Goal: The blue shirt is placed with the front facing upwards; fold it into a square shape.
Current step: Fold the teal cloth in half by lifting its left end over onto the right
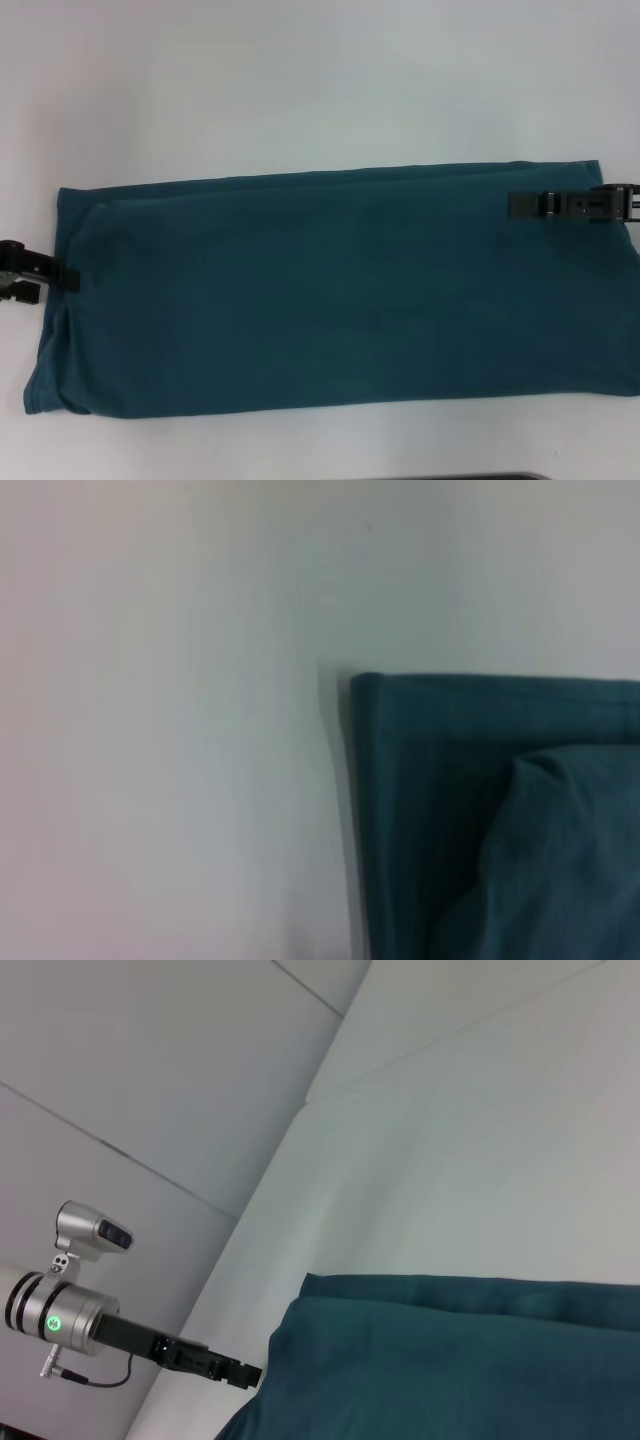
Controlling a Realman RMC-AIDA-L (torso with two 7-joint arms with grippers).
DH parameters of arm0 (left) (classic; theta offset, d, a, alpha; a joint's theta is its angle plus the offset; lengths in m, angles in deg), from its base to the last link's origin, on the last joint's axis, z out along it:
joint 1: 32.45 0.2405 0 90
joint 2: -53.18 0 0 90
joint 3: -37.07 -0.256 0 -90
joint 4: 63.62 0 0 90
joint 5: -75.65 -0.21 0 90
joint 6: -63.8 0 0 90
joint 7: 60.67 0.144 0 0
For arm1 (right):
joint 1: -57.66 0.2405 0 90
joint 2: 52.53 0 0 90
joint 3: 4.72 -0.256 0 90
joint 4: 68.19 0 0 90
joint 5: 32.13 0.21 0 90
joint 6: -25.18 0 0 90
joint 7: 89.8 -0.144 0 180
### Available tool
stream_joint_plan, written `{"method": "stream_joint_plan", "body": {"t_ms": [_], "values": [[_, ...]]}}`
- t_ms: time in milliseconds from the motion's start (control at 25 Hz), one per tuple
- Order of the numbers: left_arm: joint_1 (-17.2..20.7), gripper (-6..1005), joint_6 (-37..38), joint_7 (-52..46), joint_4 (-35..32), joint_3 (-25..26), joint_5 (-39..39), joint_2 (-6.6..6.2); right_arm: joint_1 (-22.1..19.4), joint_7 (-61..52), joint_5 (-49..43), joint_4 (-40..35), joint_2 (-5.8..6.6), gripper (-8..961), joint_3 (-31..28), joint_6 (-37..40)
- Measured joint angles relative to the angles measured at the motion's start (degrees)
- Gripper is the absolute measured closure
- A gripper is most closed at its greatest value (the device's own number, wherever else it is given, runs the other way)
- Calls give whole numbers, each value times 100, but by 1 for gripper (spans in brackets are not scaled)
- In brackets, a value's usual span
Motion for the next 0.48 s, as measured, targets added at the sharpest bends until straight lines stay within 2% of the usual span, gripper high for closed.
{"method": "stream_joint_plan", "body": {"t_ms": [480], "values": [[-58, 325, -36, -47, -3, -46, -111, 28, -38, 0, 0, 6, 0, 105, 0, 0]]}}
